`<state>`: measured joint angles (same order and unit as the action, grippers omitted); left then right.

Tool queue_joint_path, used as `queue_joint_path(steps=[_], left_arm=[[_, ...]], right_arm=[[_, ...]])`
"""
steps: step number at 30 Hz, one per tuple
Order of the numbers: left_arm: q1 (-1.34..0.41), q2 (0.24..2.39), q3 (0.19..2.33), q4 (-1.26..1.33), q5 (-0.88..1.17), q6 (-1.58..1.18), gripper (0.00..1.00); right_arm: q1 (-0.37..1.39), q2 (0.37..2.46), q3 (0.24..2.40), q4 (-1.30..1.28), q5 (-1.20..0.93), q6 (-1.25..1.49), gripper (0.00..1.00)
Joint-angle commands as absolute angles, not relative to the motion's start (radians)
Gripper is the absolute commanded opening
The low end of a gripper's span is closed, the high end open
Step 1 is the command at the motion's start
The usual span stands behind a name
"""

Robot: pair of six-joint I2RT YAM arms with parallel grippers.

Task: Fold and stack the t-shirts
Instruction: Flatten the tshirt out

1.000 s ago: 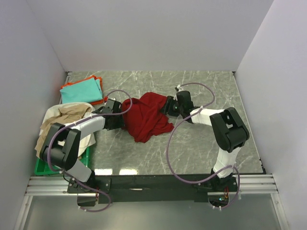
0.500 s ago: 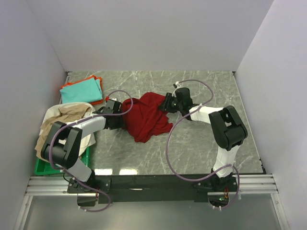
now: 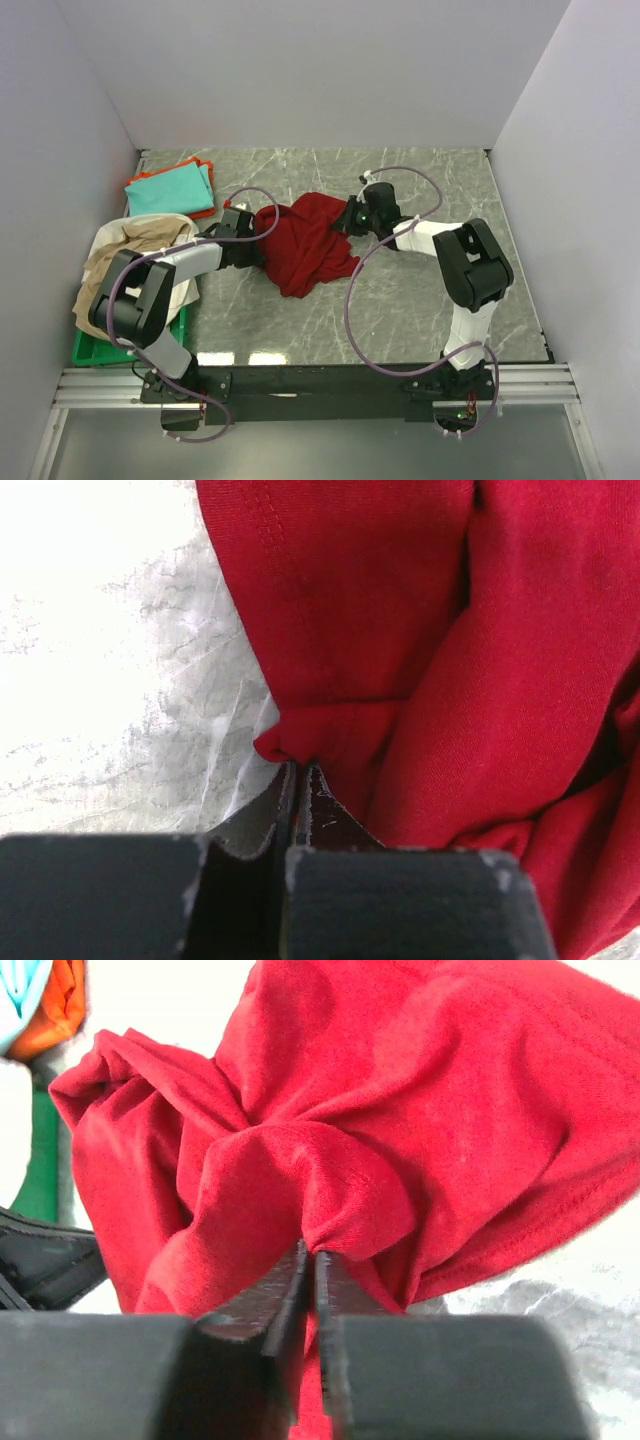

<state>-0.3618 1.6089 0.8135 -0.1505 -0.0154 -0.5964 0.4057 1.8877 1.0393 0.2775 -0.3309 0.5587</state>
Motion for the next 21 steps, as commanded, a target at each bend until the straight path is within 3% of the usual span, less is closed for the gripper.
queue_joint_path(steps=[1,3,9,15,21], left_arm=[[-0.368,1.609,0.804,-0.172,0.003,-0.603,0.00],[-0.370,1.586,0.813,-0.189,-0.067,-0.609,0.00],[-0.368,1.431,0.916,-0.297,-0.202,-0.621,0.00],[-0.402,1.217,1.133,-0.386,-0.299,-0.579,0.00],[-0.478,1.117,1.271,-0.397,-0.311,-0.514,0.00]], right_arm=[[0.397,1.890,1.098,0.298,-0.353,0.560,0.06],[0.388,1.870,1.092,0.284,-0.347,0.557,0.00],[0.330,1.660,1.065,0.175,-0.295,0.523,0.00],[0.324,1.244,1.113,-0.055,-0.091,0.425,0.00],[0.328,0.978,1.135,-0.129,-0.025,0.390,0.00]])
